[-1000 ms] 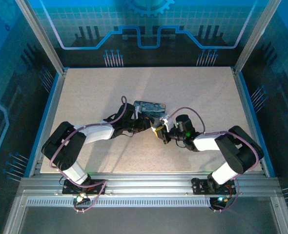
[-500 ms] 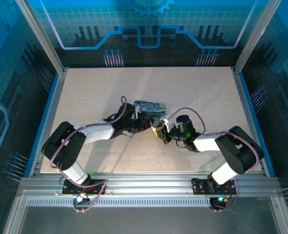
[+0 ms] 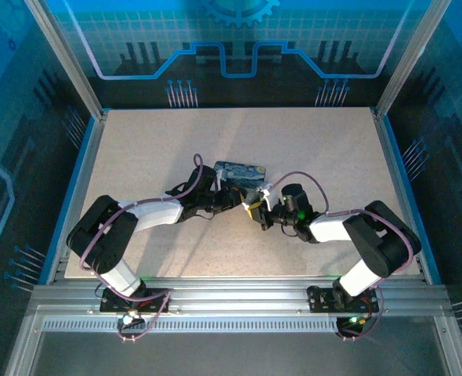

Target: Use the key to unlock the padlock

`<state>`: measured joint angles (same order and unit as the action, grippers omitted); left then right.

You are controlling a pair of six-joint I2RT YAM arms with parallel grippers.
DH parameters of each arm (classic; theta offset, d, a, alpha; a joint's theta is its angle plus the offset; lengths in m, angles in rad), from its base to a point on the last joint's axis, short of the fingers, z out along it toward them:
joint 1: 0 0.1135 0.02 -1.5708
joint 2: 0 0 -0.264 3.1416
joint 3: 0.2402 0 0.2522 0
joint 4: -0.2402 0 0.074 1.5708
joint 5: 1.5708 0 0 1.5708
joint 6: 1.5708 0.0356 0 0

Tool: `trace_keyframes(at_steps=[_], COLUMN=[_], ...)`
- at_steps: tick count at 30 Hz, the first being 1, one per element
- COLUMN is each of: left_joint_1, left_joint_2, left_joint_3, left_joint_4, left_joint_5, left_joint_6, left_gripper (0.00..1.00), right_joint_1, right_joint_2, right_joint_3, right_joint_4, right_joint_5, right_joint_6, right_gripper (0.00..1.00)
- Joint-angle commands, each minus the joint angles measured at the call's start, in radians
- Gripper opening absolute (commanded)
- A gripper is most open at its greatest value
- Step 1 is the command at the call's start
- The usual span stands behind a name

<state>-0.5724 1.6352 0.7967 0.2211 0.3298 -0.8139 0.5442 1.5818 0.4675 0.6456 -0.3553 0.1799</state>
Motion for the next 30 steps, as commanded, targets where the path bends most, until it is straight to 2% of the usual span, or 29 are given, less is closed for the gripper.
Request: trace_keyframes(at_steps=[1, 10, 19, 30], left_joint_1=[-0.009, -0.009, -0.010, -0.017], left_joint_2=[-0.017, -0.007, -0.002, 0.000], left_joint_3=[0.015, 0.015, 0.020, 0.032], left_joint_4=[0.024, 0.026, 0.023, 0.004], left_joint_5=[0.036, 0.038, 0.048, 0.051], left_joint_6=[0.001, -0.004, -0.008, -0.007], left_gripper=[0.08, 0.08, 0.08, 0.08], right_joint_1=[0.002, 0.003, 0.020, 0.035], right_joint_2=[0.013, 0.014, -0.001, 0.026], right_joint_3=[0.040, 0.043, 0.078, 0.157], right_joint_4=[0.067, 0.148, 0.093, 0.085], right_joint_5=[-0.009, -0.022, 0.039, 0.044], right_joint_6=[0.017, 0.038, -0.049, -0.109], right_gripper=[0.00, 0.00, 0.00, 0.00])
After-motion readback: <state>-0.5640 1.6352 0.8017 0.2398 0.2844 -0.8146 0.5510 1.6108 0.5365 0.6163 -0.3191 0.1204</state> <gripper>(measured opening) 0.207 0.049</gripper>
